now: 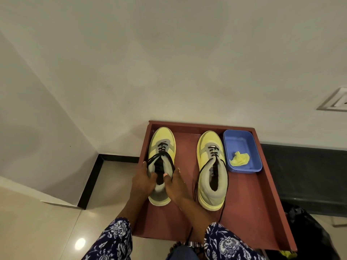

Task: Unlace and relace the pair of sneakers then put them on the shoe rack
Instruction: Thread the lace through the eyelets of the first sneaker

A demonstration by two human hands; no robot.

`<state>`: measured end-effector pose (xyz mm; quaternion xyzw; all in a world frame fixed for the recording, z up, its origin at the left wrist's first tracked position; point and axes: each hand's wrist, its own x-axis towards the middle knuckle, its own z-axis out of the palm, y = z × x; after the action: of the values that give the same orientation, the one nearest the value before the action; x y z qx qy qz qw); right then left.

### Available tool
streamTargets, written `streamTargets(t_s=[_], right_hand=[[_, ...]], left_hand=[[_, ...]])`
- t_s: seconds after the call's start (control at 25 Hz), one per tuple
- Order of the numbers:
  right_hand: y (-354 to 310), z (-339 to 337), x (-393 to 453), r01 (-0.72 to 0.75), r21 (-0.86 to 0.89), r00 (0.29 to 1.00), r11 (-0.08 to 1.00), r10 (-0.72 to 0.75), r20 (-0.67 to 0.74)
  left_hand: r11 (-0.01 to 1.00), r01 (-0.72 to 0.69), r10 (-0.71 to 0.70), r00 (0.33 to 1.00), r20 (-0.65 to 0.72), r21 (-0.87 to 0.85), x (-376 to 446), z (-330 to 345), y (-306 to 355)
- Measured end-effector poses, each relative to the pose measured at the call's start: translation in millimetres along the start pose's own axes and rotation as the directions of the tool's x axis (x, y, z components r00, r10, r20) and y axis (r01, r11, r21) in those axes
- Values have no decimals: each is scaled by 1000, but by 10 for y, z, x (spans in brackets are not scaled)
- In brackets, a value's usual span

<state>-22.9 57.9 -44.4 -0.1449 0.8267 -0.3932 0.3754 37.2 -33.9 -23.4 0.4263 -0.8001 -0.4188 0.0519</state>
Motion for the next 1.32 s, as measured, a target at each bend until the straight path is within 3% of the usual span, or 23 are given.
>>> streamTargets(t_s=[0.28,0.44,0.68,0.92,1.32], right_hand=[[-27,91,31,-84,194,991,977,102,-84],[-37,110,50,-57,98,988,994,70,-136],[-60,15,17,-131,165,991,978,130,16],[-20,-102,-179,-107,204,993,973,96,65],[49,-312,-550,-50,163,998,985,42,52]], left_hand=[[996,51,-53,998,-19,-71,50,42,-11],[995,82,-84,995,-46,-51,35,75,-30],[981,151,-153,988,-9,-125,-25,90,-60],[946,225,-229,973,7,-232,-212,77,-11],[975,193,-198,979,-37,-106,-465,71,155]])
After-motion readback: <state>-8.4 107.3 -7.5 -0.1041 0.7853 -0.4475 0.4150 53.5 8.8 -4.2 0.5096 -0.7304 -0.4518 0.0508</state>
